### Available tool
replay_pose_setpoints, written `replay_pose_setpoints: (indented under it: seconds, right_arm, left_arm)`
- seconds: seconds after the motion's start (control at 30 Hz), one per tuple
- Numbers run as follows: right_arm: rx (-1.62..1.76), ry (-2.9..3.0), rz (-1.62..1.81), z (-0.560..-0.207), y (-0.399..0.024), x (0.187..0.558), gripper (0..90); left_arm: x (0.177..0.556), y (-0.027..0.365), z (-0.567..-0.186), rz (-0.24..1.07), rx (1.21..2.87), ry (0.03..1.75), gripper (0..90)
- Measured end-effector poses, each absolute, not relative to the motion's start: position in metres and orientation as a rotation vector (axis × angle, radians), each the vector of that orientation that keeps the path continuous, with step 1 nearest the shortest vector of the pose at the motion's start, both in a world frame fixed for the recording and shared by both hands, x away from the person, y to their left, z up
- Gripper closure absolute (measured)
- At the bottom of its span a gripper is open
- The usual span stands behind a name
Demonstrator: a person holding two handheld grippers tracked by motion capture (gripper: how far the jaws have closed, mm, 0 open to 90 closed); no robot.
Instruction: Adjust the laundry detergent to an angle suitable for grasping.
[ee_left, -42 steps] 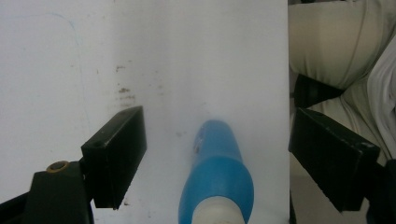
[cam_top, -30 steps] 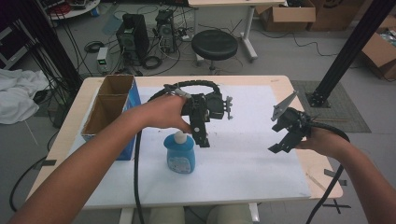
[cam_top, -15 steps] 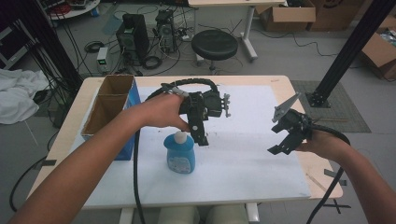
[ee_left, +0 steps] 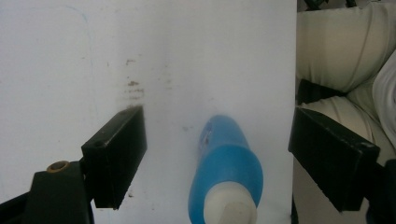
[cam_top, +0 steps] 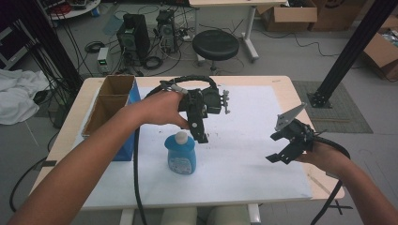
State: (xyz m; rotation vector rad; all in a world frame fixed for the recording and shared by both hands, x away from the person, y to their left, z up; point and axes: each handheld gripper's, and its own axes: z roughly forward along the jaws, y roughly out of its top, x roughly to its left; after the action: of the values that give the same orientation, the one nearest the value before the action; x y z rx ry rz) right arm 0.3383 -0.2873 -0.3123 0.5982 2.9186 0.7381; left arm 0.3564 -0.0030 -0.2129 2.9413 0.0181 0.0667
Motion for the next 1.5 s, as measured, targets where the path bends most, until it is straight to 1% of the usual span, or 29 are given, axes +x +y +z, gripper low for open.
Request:
replay_pose_setpoints:
  seconds: [0.3, 0.67, 1.07, 1.5]
  right_arm:
    - [0.579, 2.889, 0.840, -0.317, -0.282, 0.326, 17.1]
    - [0.538, 2.820, 1.029, -0.325, -0.259, 0.311, 16.1]
    - [0.490, 2.787, 1.180, -0.341, -0.233, 0.300, 16.0]
    - [0.472, 2.738, 1.269, -0.347, -0.212, 0.296, 15.7]
  left_arm:
    - [0.367, -0.001, -0.209, 0.080, 2.945, 0.027, 20.1]
    - [0.379, -0.001, -0.212, 0.079, 2.949, 0.012, 20.2]
    - [0.395, 0.003, -0.217, 0.071, 2.953, -0.003, 20.3]
    - [0.409, 0.005, -0.221, 0.067, 2.965, -0.004, 20.2]
